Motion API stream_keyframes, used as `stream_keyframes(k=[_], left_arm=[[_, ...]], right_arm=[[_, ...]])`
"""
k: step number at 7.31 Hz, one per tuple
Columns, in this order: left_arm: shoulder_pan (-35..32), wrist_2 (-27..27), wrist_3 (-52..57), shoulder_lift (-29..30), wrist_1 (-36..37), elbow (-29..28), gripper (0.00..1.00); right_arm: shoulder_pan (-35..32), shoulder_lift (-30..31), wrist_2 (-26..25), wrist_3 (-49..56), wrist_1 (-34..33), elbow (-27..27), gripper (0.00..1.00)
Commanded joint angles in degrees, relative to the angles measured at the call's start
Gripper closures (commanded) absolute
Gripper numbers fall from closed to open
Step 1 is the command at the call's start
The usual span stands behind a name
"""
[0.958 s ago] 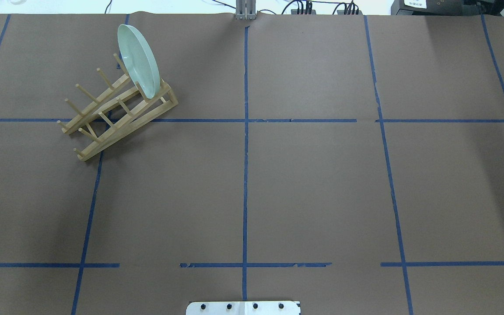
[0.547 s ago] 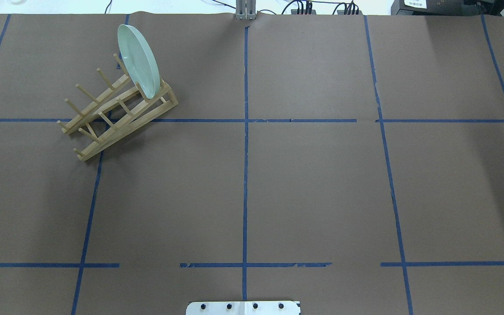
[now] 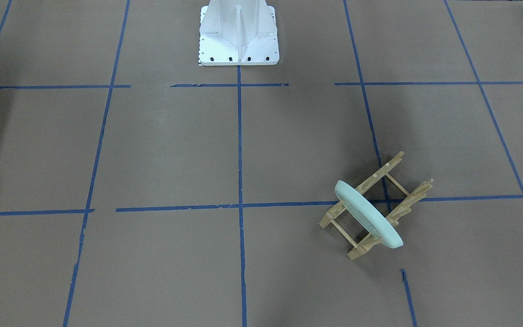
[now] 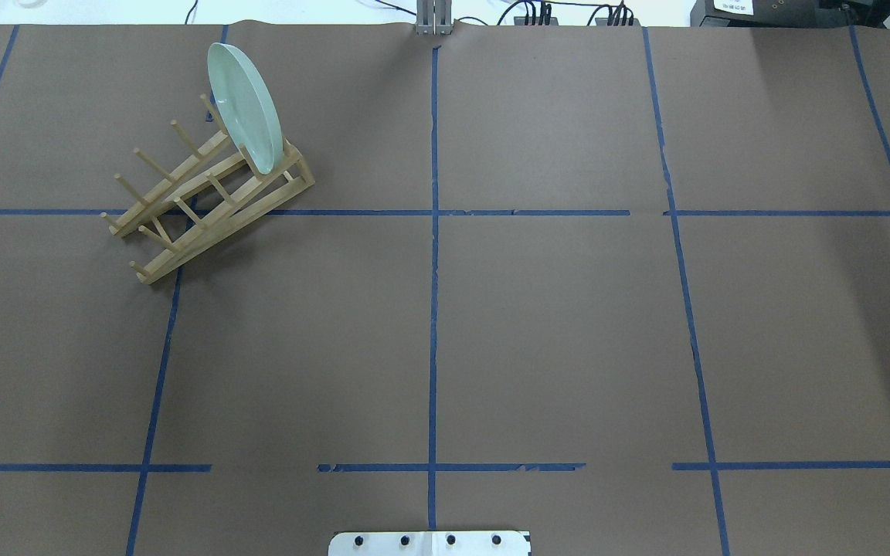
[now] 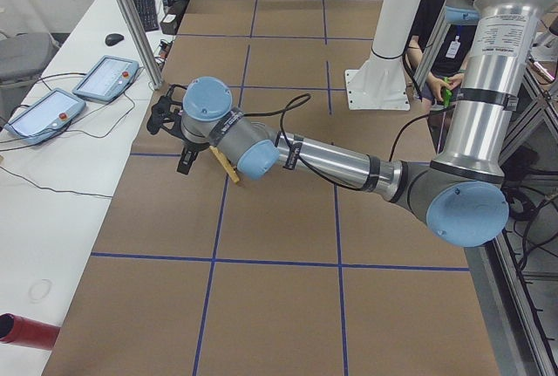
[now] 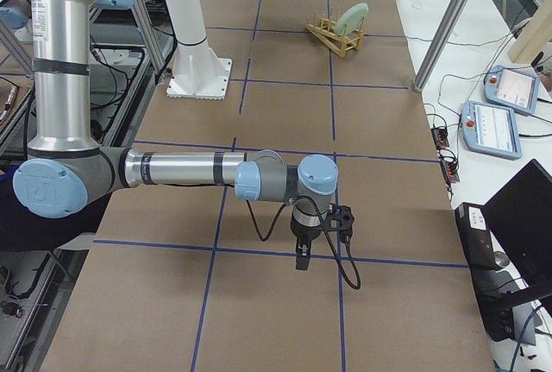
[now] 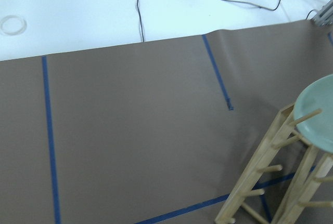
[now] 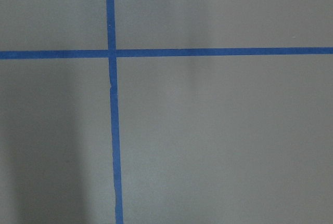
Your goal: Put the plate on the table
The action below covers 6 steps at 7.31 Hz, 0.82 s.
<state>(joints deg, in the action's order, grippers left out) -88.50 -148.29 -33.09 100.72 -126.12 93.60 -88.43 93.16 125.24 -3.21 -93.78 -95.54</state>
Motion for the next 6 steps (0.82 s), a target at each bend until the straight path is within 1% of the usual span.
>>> stream_keyframes(k=[1, 2, 3, 4, 5, 6], left_arm=[[5.6, 0.2, -22.2, 4.5, -11.6, -2.8, 0.00], [7.9, 0.4, -28.2, 6.2, -16.8, -6.0, 0.00], [10.4, 5.0, -36.9, 8.0, -21.1, -6.5, 0.00], [15.4, 12.6, -49.1, 9.5, -27.0, -6.5, 0.00], [20.1, 19.9, -59.6, 9.6, -33.2, -6.7, 0.00], [23.0, 25.1, -66.7, 11.2, -34.6, -6.7, 0.00]], right_arm=[[0.0, 0.0, 0.0, 0.0, 0.0, 0.0, 0.00], [-0.1, 0.0, 0.0, 0.0, 0.0, 0.0, 0.00], [0.0, 0.0, 0.0, 0.0, -0.1, 0.0, 0.00], [-0.1, 0.0, 0.0, 0.0, 0.0, 0.0, 0.00], [-0.1, 0.0, 0.0, 0.0, 0.0, 0.0, 0.00], [0.0, 0.0, 0.0, 0.0, 0.0, 0.0, 0.00]])
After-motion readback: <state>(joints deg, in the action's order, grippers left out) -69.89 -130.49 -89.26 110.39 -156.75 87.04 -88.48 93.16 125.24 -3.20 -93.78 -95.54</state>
